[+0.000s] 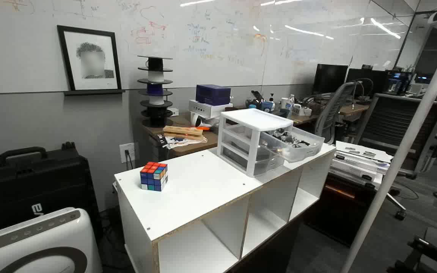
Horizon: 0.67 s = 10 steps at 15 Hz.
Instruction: Pick up two objects from the table, put them in the open drawer and close it
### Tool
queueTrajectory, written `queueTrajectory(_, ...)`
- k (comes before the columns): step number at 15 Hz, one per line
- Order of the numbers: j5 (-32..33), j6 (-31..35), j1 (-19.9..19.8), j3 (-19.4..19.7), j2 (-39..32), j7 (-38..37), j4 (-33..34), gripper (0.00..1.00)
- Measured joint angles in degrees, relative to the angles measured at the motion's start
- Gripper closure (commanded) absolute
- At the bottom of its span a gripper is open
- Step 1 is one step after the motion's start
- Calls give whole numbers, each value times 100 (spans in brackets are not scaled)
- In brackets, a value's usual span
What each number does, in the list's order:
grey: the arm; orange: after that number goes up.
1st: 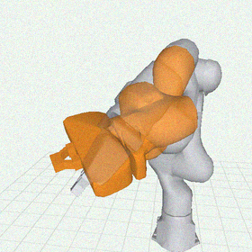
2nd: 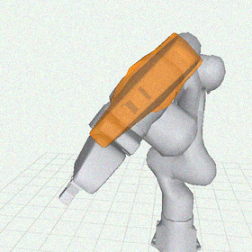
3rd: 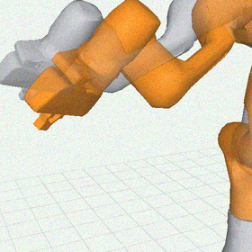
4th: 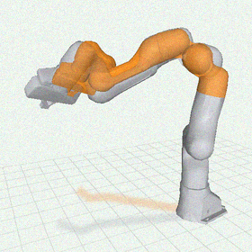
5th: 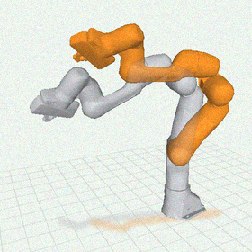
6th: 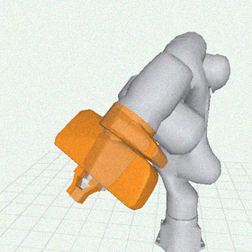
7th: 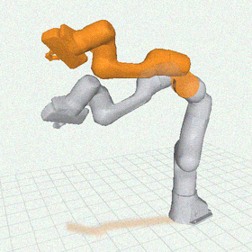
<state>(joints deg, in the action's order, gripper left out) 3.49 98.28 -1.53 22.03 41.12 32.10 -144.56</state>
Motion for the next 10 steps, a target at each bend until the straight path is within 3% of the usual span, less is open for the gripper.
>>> queueTrajectory(10, -4, 91, -4, -13, -17, -9, -12, 0)
